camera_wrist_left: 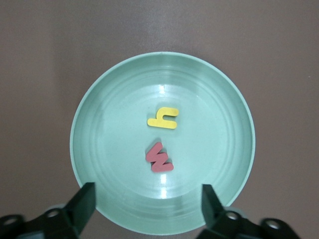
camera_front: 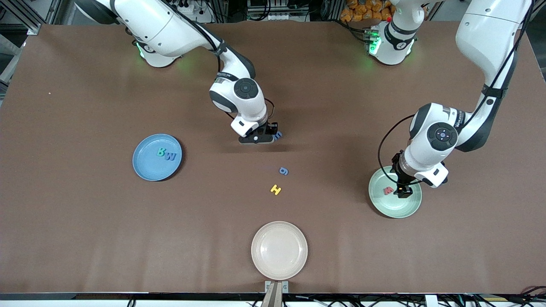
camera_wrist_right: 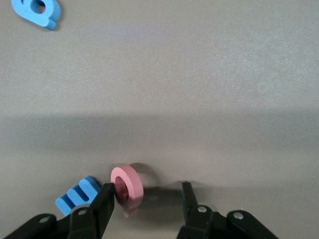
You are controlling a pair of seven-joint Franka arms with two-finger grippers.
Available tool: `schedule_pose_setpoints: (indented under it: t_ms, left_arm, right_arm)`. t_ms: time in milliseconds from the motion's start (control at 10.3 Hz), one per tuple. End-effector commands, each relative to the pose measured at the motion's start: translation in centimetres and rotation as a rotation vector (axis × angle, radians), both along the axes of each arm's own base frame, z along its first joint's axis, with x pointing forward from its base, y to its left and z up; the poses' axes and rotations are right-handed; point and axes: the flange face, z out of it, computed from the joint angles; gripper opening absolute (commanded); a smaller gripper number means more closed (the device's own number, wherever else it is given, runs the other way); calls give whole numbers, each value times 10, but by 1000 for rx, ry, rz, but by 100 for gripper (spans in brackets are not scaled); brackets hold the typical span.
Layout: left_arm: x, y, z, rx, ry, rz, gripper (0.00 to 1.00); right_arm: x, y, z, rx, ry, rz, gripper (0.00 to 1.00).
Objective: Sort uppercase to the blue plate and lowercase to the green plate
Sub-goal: 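Place the pink w on the green plate with the left gripper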
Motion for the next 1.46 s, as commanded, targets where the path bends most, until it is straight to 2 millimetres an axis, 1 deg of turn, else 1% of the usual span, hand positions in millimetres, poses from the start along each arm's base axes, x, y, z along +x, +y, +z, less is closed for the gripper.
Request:
schedule_pose_setpoints:
  t_ms: [0, 97, 194, 486, 777, 971, 1166, 1263, 1360]
  left_arm:
    - [-3, -19, 5, 10, -4, -43, 100]
    - [-5, -32, 5, 8, -5, -55, 100]
    - [-8, -43, 6, 4, -6, -68, 100]
    - [-9, -54, 9, -6, -10, -69, 100]
    - [-10, -54, 7, -6, -7, -70, 100]
    - [-10, -54, 7, -6, -7, -70, 100]
    - [-10, -54, 7, -6, -7, -68, 100]
    - [-10, -54, 7, -6, -7, -68, 100]
    - [-10, -55, 7, -6, -7, -70, 100]
  right_arm:
    - [2, 6, -1, 3, -4, -15, 63]
    - [0, 9, 1, 9, -5, -14, 62]
    - [-2, 11, 1, 11, -4, -18, 57]
    - [-3, 13, 2, 13, -4, -19, 55]
    - [-5, 14, -1, 10, -3, -11, 54]
    - [-6, 14, -5, 6, 0, -5, 50]
    - [-7, 14, -6, 5, 0, -4, 49]
    - [-7, 14, -8, 3, 2, -1, 43]
    - [-7, 14, -9, 1, -1, 5, 40]
